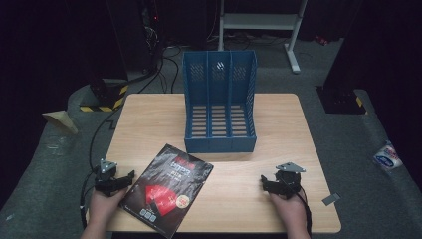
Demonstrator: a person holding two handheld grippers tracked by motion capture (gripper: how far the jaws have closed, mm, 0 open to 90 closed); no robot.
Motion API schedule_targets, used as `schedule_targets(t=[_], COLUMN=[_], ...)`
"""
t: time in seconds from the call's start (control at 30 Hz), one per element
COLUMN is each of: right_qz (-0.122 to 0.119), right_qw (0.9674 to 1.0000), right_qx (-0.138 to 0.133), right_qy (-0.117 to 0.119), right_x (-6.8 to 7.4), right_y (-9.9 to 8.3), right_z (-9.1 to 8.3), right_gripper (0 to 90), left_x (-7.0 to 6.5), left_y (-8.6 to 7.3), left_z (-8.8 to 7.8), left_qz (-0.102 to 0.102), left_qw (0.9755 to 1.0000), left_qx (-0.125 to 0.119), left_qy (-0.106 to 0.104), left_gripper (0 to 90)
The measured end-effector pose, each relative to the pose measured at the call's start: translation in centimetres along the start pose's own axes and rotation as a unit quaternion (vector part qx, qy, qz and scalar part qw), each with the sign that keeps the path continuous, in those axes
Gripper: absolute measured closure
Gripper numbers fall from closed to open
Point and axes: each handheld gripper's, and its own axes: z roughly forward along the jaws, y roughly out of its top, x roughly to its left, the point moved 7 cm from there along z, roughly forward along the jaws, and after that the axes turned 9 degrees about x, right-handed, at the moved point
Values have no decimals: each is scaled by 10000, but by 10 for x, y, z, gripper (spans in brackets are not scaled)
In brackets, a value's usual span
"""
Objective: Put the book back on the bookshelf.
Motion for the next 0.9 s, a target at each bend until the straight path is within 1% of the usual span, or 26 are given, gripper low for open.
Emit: schedule_targets(t=[0.07,0.17,0.23,0.27,0.6,0.9], right_qz=[0,4,19,-27,-32,19], right_qw=[10000,10000,10000,10000,10000,10000], right_qx=[-2,1,4,-8,-18,-17], right_qy=[-6,-16,-17,-8,-13,-16], right_x=[0,0,0,-1,-1,0], right_y=[0,-1,-1,-1,-2,-3], right_z=[0,-1,-1,-1,-2,-3], right_gripper=[135,136,137,138,142,164], left_x=[0,-1,-2,-2,-2,-2], left_y=[0,-2,-3,-3,-3,-3], left_z=[0,-2,-2,-2,-3,-3], left_qz=[-15,56,57,57,45,65], left_qw=[10000,10000,10000,10000,10000,9999], left_qx=[-8,2,-18,-25,-34,-18], left_qy=[1,-35,-64,-62,-51,-78], left_gripper=[235,260,260,260,261,256])
